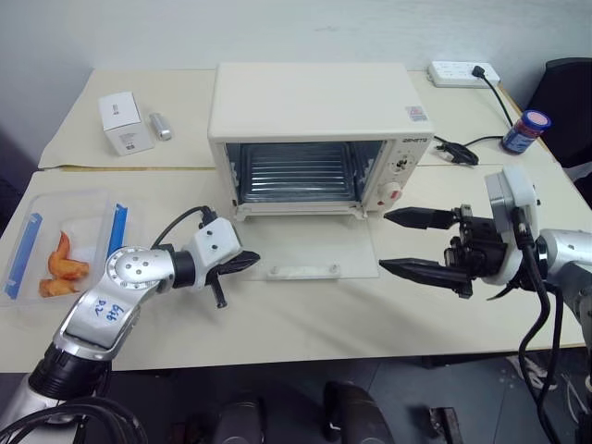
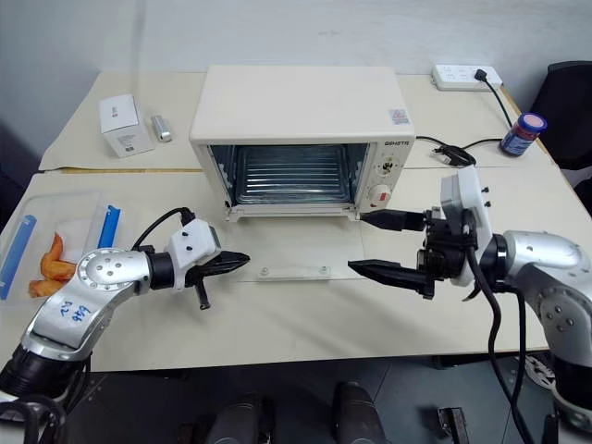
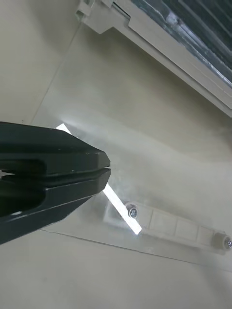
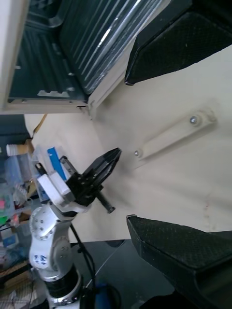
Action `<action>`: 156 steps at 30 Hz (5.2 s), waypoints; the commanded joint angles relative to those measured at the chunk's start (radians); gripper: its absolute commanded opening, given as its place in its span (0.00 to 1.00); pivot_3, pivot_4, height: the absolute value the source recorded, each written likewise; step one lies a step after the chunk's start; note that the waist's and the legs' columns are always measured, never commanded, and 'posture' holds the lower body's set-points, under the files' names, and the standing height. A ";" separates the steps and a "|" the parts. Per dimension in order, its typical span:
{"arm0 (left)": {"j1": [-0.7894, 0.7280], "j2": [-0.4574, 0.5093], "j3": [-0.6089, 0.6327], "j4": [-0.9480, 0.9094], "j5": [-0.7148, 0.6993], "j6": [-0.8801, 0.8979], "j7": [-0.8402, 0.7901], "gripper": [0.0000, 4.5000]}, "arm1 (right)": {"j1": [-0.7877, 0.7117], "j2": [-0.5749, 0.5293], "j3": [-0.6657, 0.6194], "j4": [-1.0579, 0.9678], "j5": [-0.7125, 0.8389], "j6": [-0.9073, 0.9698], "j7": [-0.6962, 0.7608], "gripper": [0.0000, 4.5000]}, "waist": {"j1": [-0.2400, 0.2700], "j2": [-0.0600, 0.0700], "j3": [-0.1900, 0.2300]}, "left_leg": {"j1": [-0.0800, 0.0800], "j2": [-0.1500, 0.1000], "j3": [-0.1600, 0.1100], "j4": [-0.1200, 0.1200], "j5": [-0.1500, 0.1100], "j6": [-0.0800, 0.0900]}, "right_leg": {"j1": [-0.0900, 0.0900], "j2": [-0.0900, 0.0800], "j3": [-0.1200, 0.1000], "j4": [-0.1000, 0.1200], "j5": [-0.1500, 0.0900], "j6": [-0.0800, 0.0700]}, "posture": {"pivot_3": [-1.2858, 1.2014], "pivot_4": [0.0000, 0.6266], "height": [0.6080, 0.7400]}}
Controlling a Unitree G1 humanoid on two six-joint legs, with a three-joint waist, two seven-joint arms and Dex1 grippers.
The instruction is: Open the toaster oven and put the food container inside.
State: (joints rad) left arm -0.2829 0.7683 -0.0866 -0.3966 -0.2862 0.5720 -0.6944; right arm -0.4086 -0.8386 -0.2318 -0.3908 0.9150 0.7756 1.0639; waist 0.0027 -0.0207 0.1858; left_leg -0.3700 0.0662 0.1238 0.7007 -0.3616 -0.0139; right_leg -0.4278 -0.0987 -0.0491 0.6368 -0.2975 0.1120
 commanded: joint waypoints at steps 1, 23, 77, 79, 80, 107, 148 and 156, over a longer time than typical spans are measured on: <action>0.071 -0.075 0.249 -0.171 -0.127 0.199 0.141 0.09 | -0.089 0.011 0.068 0.074 -0.031 -0.054 0.091 1.00 | -0.005 0.000 0.000 | 0.000 0.000 0.000 0.000 0.000 0.000 | 0.000 0.000 0.000 0.000 0.000 0.000 | 0.52 0.24 1.00; 0.702 -0.442 0.998 -0.651 -1.290 -0.094 1.822 0.99 | -0.437 0.220 0.329 0.427 -0.240 -0.159 0.328 1.00 | 0.002 -0.002 -0.001 | 0.002 -0.003 -0.012 0.001 0.000 0.004 | 0.003 -0.014 -0.003 0.000 -0.001 -0.001 | 0.52 0.24 1.00; 0.397 0.520 0.718 -0.017 -1.526 0.448 0.935 0.00 | -0.080 0.044 0.035 0.056 -0.052 0.040 0.039 1.00 | -0.006 -0.001 0.000 | 0.001 -0.001 0.002 -0.009 0.000 -0.003 | -0.002 -0.002 -0.003 -0.009 -0.002 -0.003 | 0.52 0.24 1.00; 0.257 0.533 0.568 0.002 -1.508 0.432 0.931 0.00 | -0.056 0.036 0.011 0.036 -0.036 0.045 0.021 1.00 | -0.003 0.001 0.001 | 0.000 -0.001 0.001 -0.009 0.000 -0.004 | -0.003 -0.002 -0.003 -0.009 -0.002 -0.004 | 0.52 0.24 1.00; 0.172 0.522 0.489 0.014 -1.490 0.438 0.930 0.00 | -0.044 0.033 0.000 0.026 -0.029 0.048 0.011 1.00 | -0.002 0.001 0.001 | 0.000 -0.001 0.001 -0.009 0.000 -0.004 | -0.003 -0.001 -0.003 -0.009 -0.002 -0.004 | 0.52 0.24 1.00; -0.560 -0.023 0.207 0.260 -0.907 0.728 0.730 0.61 | 0.182 0.000 -0.124 -0.050 -0.015 -0.022 -0.120 1.00 | 0.019 0.000 0.001 | -0.001 -0.002 -0.001 -0.002 0.002 -0.001 | 0.002 0.000 -0.001 -0.007 0.002 0.003 | 0.52 0.24 1.00; -0.245 0.206 0.062 0.249 -0.368 0.209 -0.467 0.00 | 0.139 0.249 0.311 -0.101 -0.183 -0.005 -0.418 0.16 | 0.020 -0.001 0.000 | -0.003 -0.001 0.001 -0.001 0.000 0.001 | -0.001 0.001 0.000 -0.007 0.002 0.003 | 0.52 0.24 1.00; -0.243 0.057 0.101 0.264 -0.342 0.192 -0.322 0.00 | 0.073 0.273 0.310 -0.042 -0.244 -0.037 -0.418 0.16 | 0.017 -0.001 0.000 | -0.003 -0.001 0.001 -0.001 0.000 0.001 | -0.001 0.001 -0.001 -0.007 0.002 0.003 | 0.52 0.24 1.00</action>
State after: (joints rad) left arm -0.5121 0.8336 -0.0214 -0.1227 -0.6368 0.7802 -1.0436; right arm -0.3197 -0.5779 0.0951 -0.4228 0.6796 0.7680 0.6484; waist 0.0199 -0.0218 0.1854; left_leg -0.3730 0.0656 0.1248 0.6995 -0.3613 -0.0130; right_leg -0.4288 -0.0974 -0.0496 0.6303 -0.2954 0.1148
